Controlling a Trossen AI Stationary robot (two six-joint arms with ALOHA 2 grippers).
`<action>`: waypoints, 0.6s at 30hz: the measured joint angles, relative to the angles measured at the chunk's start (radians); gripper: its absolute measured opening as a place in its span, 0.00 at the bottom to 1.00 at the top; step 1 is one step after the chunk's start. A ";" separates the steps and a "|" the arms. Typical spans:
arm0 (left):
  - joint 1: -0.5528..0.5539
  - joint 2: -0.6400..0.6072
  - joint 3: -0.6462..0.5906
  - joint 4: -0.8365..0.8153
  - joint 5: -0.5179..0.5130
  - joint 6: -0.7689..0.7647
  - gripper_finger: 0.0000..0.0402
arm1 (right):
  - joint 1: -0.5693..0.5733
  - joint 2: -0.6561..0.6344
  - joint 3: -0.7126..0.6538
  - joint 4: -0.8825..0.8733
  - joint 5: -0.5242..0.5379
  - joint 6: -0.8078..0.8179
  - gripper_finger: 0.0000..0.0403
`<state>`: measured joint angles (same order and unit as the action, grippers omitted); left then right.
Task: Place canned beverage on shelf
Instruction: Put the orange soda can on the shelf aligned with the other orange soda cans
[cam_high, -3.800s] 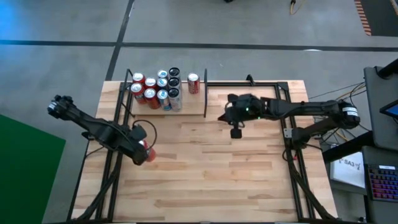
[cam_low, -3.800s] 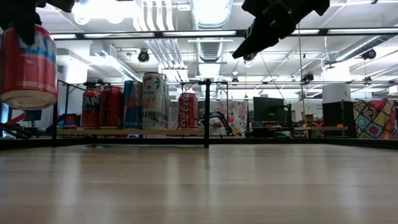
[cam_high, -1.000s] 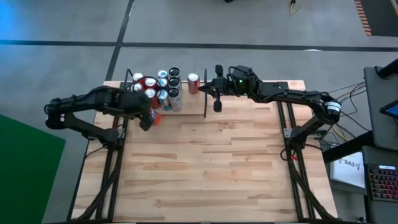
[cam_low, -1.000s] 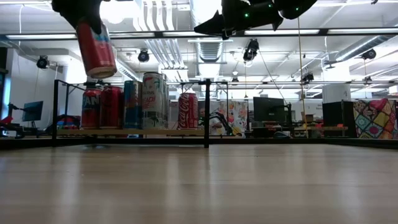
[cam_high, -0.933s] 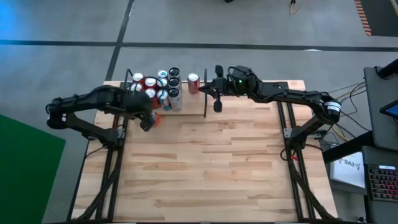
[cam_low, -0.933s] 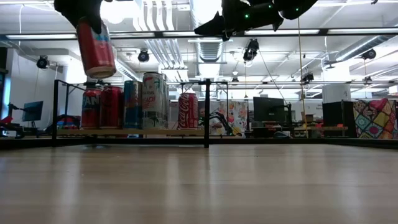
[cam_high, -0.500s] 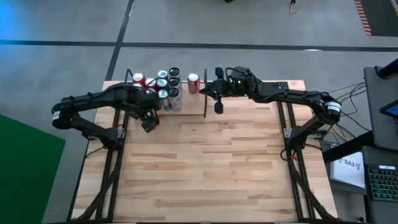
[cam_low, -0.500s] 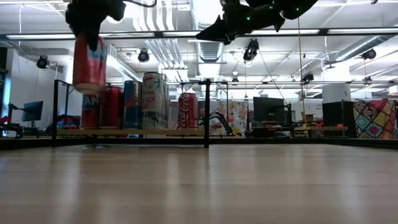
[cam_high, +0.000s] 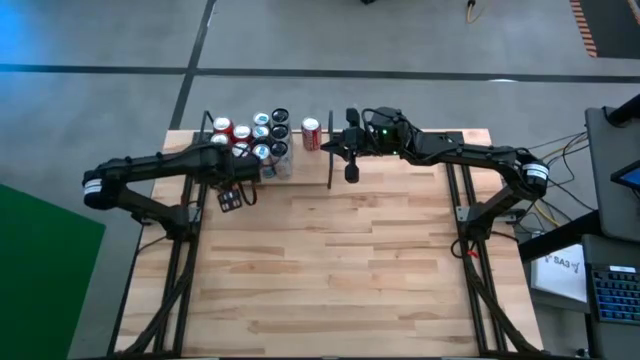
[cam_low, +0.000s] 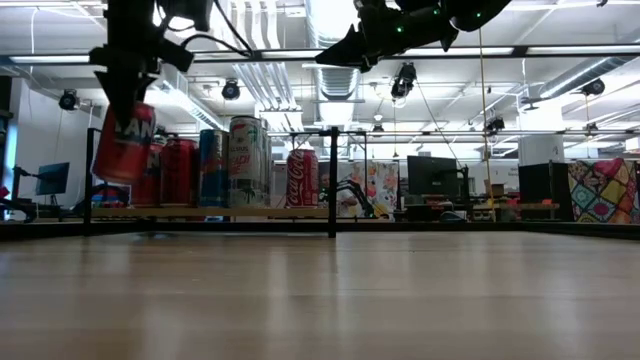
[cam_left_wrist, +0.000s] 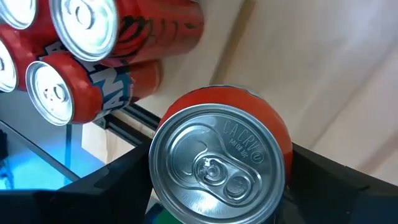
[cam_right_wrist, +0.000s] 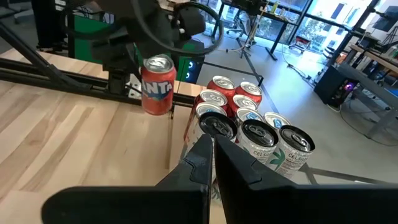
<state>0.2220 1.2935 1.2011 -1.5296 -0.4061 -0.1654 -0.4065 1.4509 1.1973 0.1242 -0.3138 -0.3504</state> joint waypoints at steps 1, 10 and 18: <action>0.010 -0.003 -0.006 0.013 -0.002 0.001 0.74 | 0.000 0.000 0.000 0.000 0.000 0.001 0.02; 0.095 -0.074 -0.059 0.090 -0.035 0.060 0.75 | 0.000 0.000 0.000 0.000 0.000 0.017 0.02; 0.136 -0.127 -0.067 0.119 -0.030 0.070 0.75 | 0.000 0.000 0.000 0.000 0.000 0.020 0.02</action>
<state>0.3581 1.1660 1.1343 -1.4103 -0.4366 -0.0952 -0.4065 1.4506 1.1973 0.1246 -0.3141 -0.3301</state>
